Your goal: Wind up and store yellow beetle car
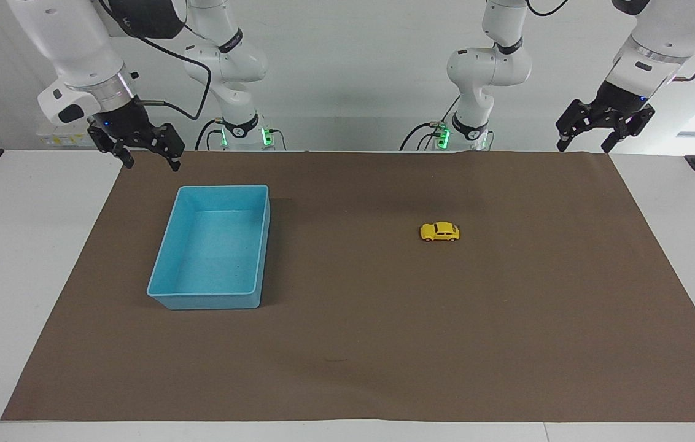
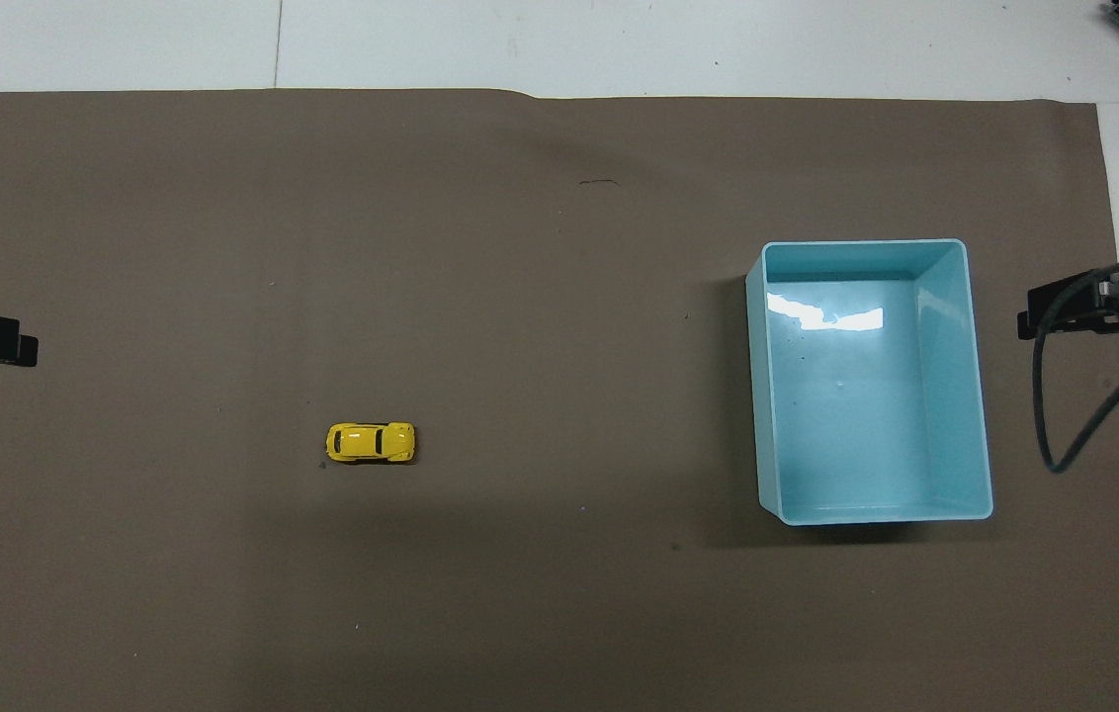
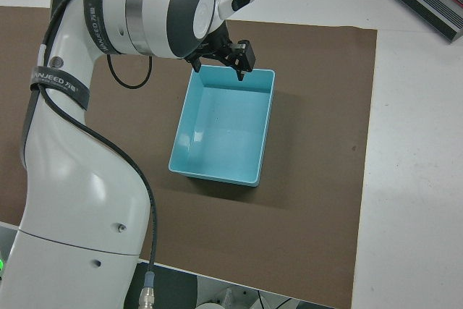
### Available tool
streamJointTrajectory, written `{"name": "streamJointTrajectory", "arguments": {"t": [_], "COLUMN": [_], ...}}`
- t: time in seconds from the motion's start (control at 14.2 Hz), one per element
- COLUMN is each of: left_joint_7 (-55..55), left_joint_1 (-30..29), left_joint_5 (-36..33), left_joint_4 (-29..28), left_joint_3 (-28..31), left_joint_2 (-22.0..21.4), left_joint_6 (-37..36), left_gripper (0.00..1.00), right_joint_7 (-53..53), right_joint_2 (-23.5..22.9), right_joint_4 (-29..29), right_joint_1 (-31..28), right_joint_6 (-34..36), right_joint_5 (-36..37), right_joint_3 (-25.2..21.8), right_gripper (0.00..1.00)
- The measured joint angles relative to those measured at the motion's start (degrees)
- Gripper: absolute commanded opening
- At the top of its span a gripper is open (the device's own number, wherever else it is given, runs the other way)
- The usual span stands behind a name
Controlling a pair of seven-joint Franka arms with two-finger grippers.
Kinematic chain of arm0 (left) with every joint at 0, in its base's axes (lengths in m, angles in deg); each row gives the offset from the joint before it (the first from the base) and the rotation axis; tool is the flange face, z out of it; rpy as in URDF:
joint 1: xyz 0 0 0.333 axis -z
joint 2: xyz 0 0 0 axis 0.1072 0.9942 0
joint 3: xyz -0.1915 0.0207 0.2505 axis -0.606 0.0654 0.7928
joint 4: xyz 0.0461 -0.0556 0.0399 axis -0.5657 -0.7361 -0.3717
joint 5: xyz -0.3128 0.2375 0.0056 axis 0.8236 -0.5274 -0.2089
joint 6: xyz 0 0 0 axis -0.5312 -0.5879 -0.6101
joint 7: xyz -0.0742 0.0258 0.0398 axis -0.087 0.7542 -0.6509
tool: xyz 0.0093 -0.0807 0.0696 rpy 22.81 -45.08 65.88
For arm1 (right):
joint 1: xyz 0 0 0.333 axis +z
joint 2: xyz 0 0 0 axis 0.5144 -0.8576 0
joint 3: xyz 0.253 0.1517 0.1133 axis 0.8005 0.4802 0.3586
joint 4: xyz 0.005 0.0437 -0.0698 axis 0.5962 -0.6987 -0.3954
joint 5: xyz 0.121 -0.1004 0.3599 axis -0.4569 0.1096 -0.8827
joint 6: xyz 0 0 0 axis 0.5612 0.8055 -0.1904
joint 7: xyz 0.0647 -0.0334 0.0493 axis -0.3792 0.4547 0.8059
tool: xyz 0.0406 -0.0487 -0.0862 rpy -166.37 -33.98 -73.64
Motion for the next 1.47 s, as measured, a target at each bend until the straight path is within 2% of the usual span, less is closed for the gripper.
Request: {"name": "streamJointTrajectory", "arguments": {"t": [1.12,1.47], "left_joint_7": [0.84,9.05], "left_joint_1": [0.0,0.0], "left_joint_5": [0.0,0.0], "left_joint_4": [-0.13,-0.64], "left_joint_3": [-0.41,-0.7], "left_joint_2": [0.11,1.11], "left_joint_6": [0.23,1.55], "left_gripper": [1.0,1.0], "right_joint_7": [0.0,0.0], "right_joint_2": [0.0,0.0], "right_joint_4": [0.0,0.0], "right_joint_1": [0.0,0.0], "right_joint_6": [0.0,0.0], "right_joint_5": [0.0,0.0], "right_joint_3": [0.0,0.0], "right_gripper": [1.0,1.0]}}
